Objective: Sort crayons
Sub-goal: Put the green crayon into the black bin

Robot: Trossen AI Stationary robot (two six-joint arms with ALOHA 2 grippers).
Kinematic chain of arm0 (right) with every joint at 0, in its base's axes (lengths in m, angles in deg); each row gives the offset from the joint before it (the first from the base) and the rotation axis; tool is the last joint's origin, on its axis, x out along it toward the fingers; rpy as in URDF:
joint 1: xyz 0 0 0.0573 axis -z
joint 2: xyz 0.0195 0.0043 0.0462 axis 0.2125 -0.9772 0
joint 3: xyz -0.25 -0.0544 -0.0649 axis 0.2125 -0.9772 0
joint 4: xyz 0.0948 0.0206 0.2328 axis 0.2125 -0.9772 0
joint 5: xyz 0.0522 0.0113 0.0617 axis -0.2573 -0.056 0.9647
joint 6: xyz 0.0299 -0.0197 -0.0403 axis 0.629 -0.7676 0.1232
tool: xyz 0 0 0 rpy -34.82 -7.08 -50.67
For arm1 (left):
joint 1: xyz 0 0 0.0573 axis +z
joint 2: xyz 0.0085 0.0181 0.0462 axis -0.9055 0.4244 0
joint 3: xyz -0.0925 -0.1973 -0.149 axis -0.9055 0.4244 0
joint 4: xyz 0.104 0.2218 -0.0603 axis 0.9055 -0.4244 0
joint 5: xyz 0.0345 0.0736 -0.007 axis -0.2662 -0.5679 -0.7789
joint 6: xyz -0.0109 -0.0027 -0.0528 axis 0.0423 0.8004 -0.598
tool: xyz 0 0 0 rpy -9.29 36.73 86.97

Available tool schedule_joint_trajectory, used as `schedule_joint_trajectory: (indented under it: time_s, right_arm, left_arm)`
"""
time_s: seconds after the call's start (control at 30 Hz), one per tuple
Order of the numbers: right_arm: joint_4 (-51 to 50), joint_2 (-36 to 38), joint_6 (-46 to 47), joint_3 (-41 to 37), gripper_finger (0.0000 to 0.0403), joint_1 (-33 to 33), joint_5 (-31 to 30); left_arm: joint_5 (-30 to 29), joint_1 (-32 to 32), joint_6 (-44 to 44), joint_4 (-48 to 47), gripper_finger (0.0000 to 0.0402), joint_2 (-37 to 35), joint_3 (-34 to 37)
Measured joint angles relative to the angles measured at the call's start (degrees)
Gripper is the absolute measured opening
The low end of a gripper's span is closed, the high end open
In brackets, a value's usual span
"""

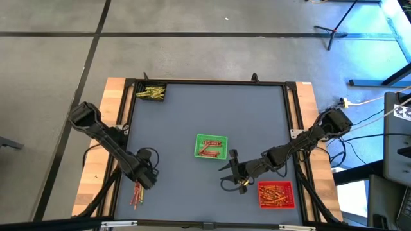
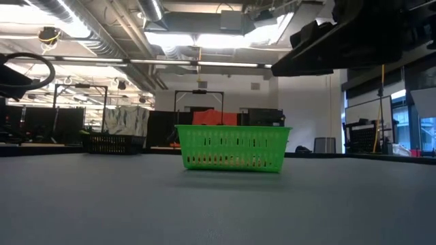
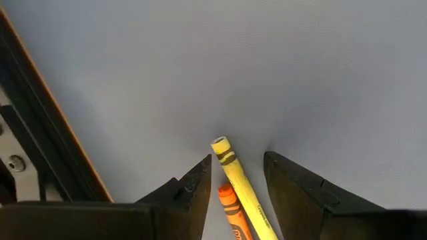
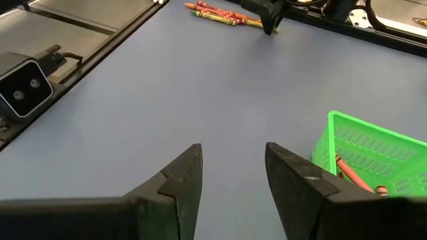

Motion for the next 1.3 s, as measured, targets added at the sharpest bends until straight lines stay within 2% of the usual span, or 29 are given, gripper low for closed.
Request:
schedule_joint_trajectory:
  time_s: [0.27,0.73,1.0,1.1,1.17,1.3]
  right_arm:
    - [0.08,-0.06,-0.27,0.0,0.016,0.02,0.0]
    - [0.1,-0.06,-0.39,0.0,0.016,0.02,0.0]
    - [0.09,-0.05,-0.39,0.0,0.016,0.02,-0.02]
    - [0.1,-0.05,-0.39,0.0,0.016,0.02,-0.02]
    - [0.12,-0.04,-0.39,0.0,0.016,0.02,-0.02]
    - [0.28,-0.06,-0.39,0.02,0.016,0.02,-0.97]
  left_arm:
    - [-0.31,0.01,0.22,1.65,0.0126,-0.03,0.94]
    - [-2.49,-0.04,1.36,2.64,0.0023,0.1,0.96]
    - [-3.39,-0.06,2.03,1.96,0.0009,0.28,0.15]
    - [-5.89,-0.1,3.73,0.21,0.0009,0.28,-2.11]
    - [-10.74,0.23,5.1,-0.59,0.0009,-0.1,-4.4]
    - [-15.81,0.7,9.27,-2.22,0.0009,-2.34,-7.94]
